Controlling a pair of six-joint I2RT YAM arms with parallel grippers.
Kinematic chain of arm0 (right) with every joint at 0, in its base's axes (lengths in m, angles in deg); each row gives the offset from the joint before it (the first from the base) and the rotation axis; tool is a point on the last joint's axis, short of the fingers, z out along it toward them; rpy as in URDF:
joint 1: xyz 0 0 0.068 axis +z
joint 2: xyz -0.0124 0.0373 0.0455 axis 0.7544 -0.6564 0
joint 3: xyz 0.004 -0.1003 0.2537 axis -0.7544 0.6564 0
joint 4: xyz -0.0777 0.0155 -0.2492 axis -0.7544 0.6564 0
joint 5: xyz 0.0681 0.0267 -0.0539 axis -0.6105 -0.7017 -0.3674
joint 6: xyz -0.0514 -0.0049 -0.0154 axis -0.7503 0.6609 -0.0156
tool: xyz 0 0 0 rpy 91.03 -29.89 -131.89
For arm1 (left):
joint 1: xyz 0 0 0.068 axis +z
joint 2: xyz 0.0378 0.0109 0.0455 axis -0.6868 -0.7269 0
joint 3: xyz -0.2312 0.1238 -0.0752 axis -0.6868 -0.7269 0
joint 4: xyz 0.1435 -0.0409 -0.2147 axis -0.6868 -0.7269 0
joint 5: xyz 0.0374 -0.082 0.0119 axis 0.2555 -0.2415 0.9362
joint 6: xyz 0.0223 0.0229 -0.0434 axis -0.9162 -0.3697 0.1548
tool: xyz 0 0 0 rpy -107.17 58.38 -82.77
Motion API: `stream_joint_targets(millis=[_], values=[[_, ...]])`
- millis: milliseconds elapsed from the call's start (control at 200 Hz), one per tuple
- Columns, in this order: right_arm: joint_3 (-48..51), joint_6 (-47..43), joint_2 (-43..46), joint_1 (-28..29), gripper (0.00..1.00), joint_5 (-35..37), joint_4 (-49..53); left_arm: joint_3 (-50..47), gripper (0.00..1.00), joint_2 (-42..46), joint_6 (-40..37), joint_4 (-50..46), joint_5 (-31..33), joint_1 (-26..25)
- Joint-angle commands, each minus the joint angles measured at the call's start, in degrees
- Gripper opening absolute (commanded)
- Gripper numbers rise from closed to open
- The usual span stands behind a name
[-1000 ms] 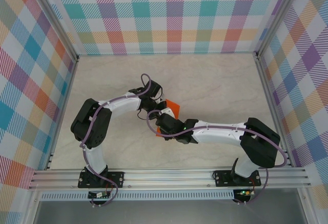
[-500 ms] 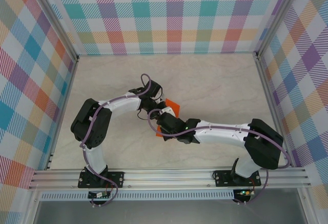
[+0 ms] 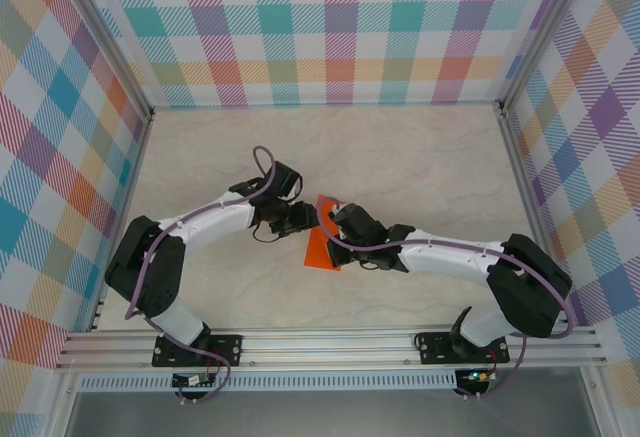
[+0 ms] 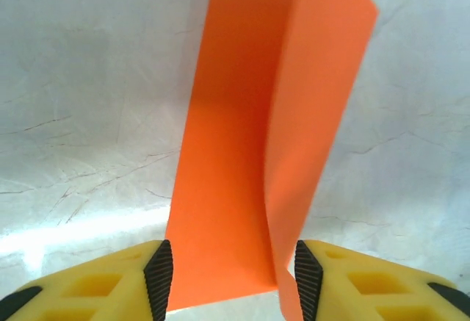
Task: Fold a paper plane with a square sheet of paper (pick it up from the middle)
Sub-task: Fold the triangle a second time at the center of the table.
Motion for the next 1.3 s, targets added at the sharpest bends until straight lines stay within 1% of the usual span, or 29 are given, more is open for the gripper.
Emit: stream_joint_targets(millis=[0, 65, 140, 245, 340, 505, 535, 835, 1005, 1300], values=[[1.5, 0.8, 1.8, -1.8, 0.05, -6.7, -3.5, -1.4, 0.52, 1.5, 0.5, 1.7, -0.2, 0.5], [1.8, 0.9, 1.6, -3.1, 0.05, -7.7, -4.0, -2.6, 0.46, 1.6, 0.8, 3.2, -1.8, 0.5], [1.7, 1.0, 1.0, -4.6, 0.05, -8.9, -3.8, -4.1, 0.38, 1.4, 1.2, 4.4, -2.0, 0.5], [1.9, 1.7, 0.1, -6.5, 0.05, -10.2, -3.9, -5.5, 0.32, 0.4, 1.7, 6.7, -3.9, 0.4], [1.6, 1.8, -1.2, -7.8, 0.06, -11.3, -4.0, -5.9, 0.29, -1.1, 1.7, 8.4, -5.6, 0.1], [0.1, 1.0, -3.6, -9.0, 0.06, -11.3, -2.8, -5.4, 0.26, -3.8, 1.6, 8.5, -6.5, -0.9], [-0.4, 0.8, -4.2, -9.1, 0.06, -11.2, -2.4, -5.4, 0.26, -4.2, 1.6, 10.4, -6.6, -1.0], [-4.1, -1.6, -8.3, -10.0, 0.06, -10.0, 1.0, -4.9, 0.23, -7.1, 0.9, 10.4, -6.5, -1.6], [-6.1, -3.4, -10.0, -10.3, 0.07, -8.7, 3.2, -4.6, 0.21, -8.1, 0.6, 10.3, -6.5, -1.9], [-9.7, -6.9, -13.4, -10.7, 0.07, -8.8, 6.6, -4.2, 0.21, -8.5, 0.1, 9.7, -6.1, -2.2]])
